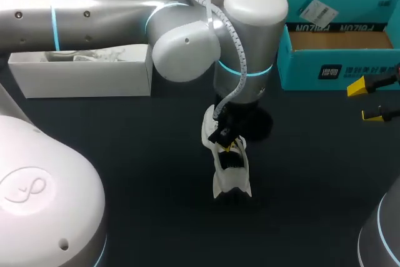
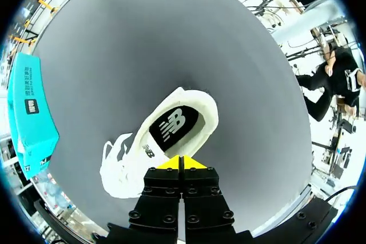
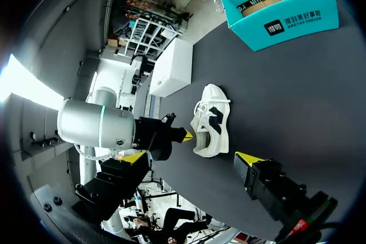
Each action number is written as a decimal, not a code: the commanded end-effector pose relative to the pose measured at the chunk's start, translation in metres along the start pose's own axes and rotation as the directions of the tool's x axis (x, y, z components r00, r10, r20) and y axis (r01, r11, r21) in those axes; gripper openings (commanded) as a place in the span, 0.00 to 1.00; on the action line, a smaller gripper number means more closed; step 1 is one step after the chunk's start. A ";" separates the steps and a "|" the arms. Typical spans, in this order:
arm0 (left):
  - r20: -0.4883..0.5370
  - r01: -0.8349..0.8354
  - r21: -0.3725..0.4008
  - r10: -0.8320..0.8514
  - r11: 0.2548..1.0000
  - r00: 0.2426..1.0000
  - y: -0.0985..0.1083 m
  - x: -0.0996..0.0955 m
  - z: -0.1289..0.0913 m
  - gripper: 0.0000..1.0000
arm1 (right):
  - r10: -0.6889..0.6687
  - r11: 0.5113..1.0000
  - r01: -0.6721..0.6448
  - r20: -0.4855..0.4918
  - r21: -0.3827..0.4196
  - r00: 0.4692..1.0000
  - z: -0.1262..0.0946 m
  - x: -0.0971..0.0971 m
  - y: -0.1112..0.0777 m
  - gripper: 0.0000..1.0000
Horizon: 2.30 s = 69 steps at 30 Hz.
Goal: Take the shoe out of the shoebox, open the shoe tongue, remove and reinsert the insole, then place the shoe into the shoebox
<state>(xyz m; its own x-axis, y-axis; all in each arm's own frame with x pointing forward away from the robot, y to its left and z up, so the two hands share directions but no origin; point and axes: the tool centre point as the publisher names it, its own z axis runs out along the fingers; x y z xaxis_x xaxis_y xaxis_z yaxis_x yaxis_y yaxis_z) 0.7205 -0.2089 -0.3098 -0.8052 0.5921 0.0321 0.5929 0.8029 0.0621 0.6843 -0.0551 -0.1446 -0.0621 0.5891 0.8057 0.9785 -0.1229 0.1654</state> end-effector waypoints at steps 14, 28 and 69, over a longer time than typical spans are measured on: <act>0.152 0.631 0.213 -0.664 0.746 0.732 -0.018 0.032 -0.026 0.23 | 0.002 1.000 -0.002 0.002 -0.002 1.000 0.000 0.000 -0.001 1.00; 0.191 0.592 0.160 -0.613 0.790 0.766 -0.043 0.039 0.002 1.00 | 0.002 1.000 -0.002 0.002 -0.002 1.000 0.000 0.000 -0.001 1.00; 0.076 0.696 0.124 -0.706 0.708 0.704 -0.069 0.041 0.091 0.01 | 0.002 1.000 -0.002 0.002 -0.002 1.000 0.000 0.000 -0.001 1.00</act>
<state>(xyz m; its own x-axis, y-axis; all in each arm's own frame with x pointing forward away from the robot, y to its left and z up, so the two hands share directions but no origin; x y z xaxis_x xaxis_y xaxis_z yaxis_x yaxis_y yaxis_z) 0.6457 -0.2316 -0.3999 -0.9832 -0.1468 -0.1086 -0.1407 0.9881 -0.0616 0.6843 -0.0551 -0.1446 -0.0621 0.5891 0.8057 0.9785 -0.1230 0.1654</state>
